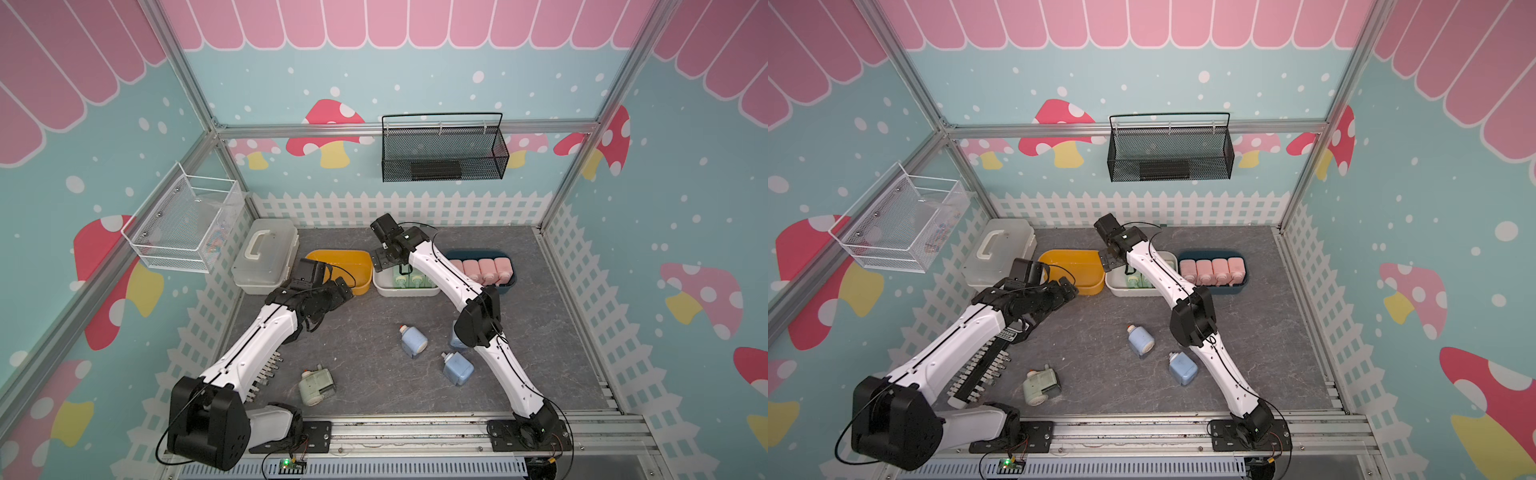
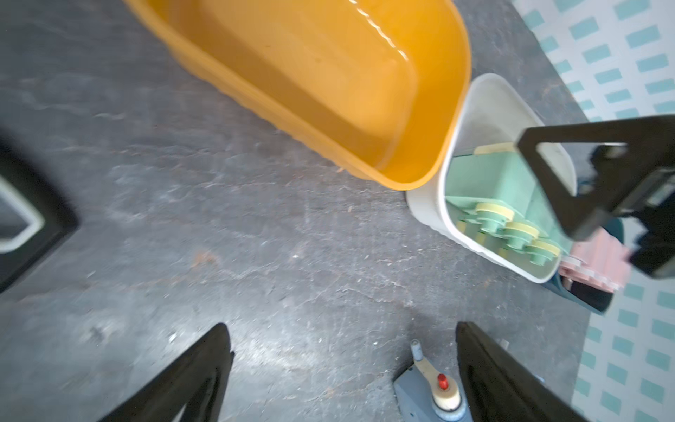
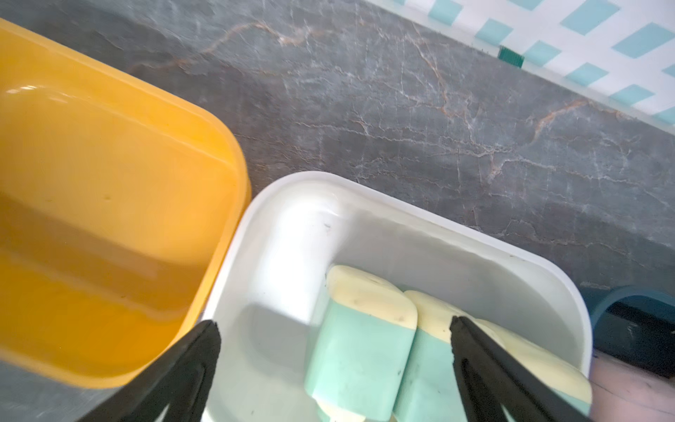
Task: Place the pencil sharpeners by color into the storage box
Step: Place the pencil sharpener in the storage box.
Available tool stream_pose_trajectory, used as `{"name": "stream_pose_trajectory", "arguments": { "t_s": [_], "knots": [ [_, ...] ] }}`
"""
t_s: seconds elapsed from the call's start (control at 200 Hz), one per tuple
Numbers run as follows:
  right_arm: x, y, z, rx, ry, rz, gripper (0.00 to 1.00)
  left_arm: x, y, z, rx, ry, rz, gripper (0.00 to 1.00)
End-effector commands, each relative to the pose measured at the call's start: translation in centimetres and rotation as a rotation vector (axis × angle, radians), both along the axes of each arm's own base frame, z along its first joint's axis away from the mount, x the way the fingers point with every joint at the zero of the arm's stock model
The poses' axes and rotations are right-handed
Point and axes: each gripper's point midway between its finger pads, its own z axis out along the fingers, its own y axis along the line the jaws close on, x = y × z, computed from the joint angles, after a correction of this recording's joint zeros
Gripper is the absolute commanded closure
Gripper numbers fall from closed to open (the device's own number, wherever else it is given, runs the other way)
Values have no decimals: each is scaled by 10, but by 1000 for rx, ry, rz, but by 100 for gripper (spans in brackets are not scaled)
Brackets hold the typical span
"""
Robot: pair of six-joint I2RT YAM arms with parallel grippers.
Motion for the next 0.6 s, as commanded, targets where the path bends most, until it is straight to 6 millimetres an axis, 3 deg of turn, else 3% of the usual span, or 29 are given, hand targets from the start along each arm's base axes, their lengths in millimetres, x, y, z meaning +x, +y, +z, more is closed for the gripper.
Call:
{"name": "stream_pose_trajectory", "arguments": {
  "t_s": [0.0,0.28,0.37,0.4,0.42,0.455,0.595],
  "knots": [
    [-9,16,51,110,-85,96,1,-47,40,-16,119,134,246,4],
    [-52,38,90,319,-250,402,1,-141,65,-44,141,421,499,4],
    [-75,42,96,362,-273,522,1,-155,61,-55,66,447,564,4],
    [-81,44,88,371,-256,557,1,-158,60,-56,43,441,585,4],
    [-88,44,103,394,-282,581,1,-161,60,-56,33,441,597,4],
    [-96,43,102,412,-280,607,1,-165,60,-58,12,436,617,4],
    [-111,36,95,439,-300,625,1,-189,60,-77,-59,461,710,4]
  ]
}}
